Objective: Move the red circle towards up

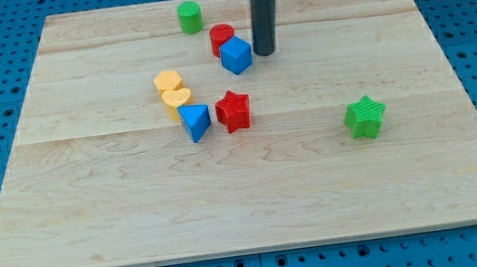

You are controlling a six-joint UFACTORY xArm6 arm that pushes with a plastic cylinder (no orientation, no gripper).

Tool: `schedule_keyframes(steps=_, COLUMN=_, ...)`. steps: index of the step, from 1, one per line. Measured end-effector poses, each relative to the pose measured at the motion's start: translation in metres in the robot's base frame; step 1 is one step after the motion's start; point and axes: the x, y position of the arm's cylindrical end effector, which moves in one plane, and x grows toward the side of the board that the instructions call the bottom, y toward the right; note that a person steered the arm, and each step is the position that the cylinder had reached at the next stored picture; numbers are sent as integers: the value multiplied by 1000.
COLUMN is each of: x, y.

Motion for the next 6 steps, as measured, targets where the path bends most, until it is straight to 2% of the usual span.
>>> schedule_keyframes(steps=2, x=8, y=-89)
schedule_keyframes(steps=3, x=25, y=-102)
schedule_keyframes(steps=5, x=17, y=-25)
schedule_keyframes(steps=6, x=5, y=-19)
